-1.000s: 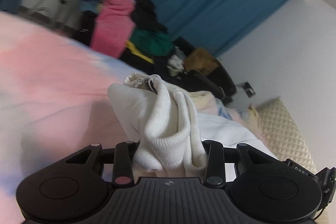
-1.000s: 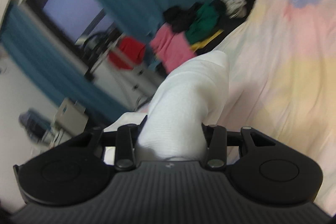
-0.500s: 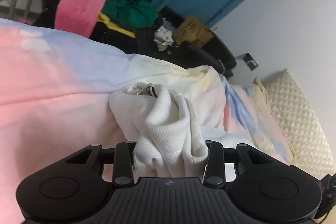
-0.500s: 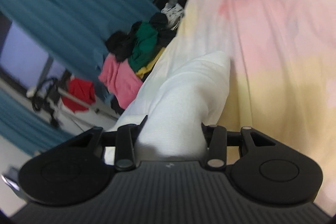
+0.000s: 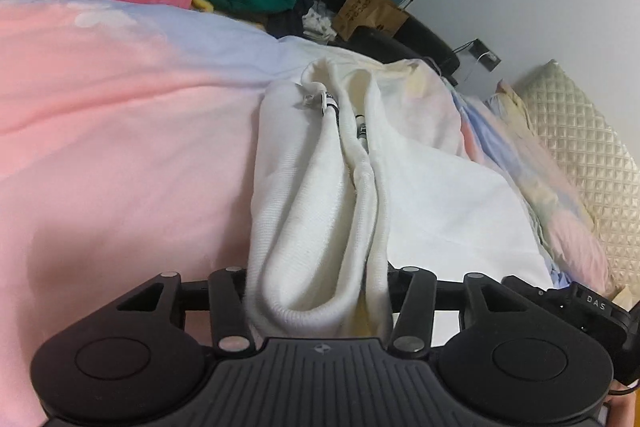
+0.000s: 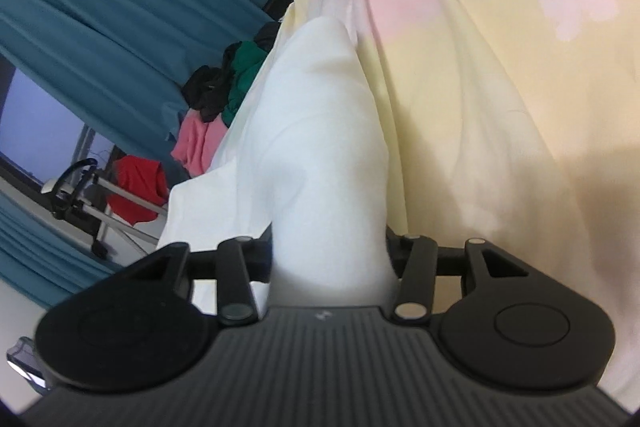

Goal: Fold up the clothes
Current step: 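Release the folded sweatpants onto the bed with both grippers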

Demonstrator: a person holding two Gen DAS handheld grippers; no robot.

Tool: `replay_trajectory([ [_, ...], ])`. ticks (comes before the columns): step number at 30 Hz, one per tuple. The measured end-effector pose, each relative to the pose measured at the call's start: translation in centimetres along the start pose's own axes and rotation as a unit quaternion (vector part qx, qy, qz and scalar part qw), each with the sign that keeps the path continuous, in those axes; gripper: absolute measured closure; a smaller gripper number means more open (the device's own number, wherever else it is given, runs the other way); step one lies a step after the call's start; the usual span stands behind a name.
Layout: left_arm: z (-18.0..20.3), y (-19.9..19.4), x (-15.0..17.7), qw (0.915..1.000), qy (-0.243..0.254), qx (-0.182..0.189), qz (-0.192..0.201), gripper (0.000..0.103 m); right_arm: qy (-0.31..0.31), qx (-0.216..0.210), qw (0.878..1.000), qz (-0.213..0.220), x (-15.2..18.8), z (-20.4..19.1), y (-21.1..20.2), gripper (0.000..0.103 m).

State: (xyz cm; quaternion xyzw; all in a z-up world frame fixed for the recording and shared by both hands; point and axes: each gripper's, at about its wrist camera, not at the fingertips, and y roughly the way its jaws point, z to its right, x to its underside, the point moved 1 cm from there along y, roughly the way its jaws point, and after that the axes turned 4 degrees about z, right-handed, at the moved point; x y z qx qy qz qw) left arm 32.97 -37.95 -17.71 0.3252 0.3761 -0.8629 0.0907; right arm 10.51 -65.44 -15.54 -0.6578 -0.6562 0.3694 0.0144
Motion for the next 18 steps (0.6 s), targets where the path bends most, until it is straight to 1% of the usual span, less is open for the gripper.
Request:
replay_trajectory([
  [1, 0.7, -0.5, -0.3, 0.9999, 0.008, -0.008, -0.005, 0.050, -0.003, 0.010, 1.000, -0.004, -0.2, -0.4, -0.2, 0.053],
  [2, 1.5, -1.0, -0.6, 0.9993, 0.028, -0.023, -0.009, 0.048, -0.006, 0.019, 1.000, -0.009, -0.4, -0.9, -0.4, 0.053],
  [4, 3.3, -2.6, -1.0, 0.9962, 0.062, -0.060, -0.008, 0.042, -0.010, 0.042, 0.999, -0.017, -0.9, -1.8, -1.1, 0.053],
  [6, 4.7, -4.6, -1.5, 0.9942, 0.076, -0.076, -0.001, 0.041, -0.013, 0.066, 0.998, -0.019, -1.4, -2.9, -2.5, 0.053],
  [9, 7.0, -9.4, -2.1, 0.9927, 0.091, -0.076, 0.025, 0.036, -0.061, 0.065, 0.996, 0.003, -1.6, -6.0, -6.5, 0.053],
  [10, 7.7, -11.0, -2.3, 0.9920, 0.096, -0.075, 0.034, 0.033, -0.079, 0.064, 0.995, 0.011, -1.7, -7.0, -7.8, 0.053],
  [11, 8.7, -12.7, -2.3, 0.9909, 0.102, -0.076, 0.044, 0.030, -0.096, 0.063, 0.993, 0.019, -1.7, -8.1, -9.2, 0.053],
  [12, 9.8, -14.4, -2.4, 0.9896, 0.109, -0.076, 0.055, 0.026, -0.113, 0.061, 0.991, 0.028, -1.9, -9.2, -10.5, 0.053],
  [15, 13.0, -19.4, -2.4, 0.9849, 0.129, -0.076, 0.087, 0.021, -0.161, 0.048, 0.984, 0.052, -1.6, -12.2, -15.3, 0.053],
  [18, 16.2, -24.4, -2.2, 0.9787, 0.150, -0.076, 0.117, 0.007, -0.203, 0.029, 0.976, 0.070, -0.7, -14.6, -19.9, 0.052],
])
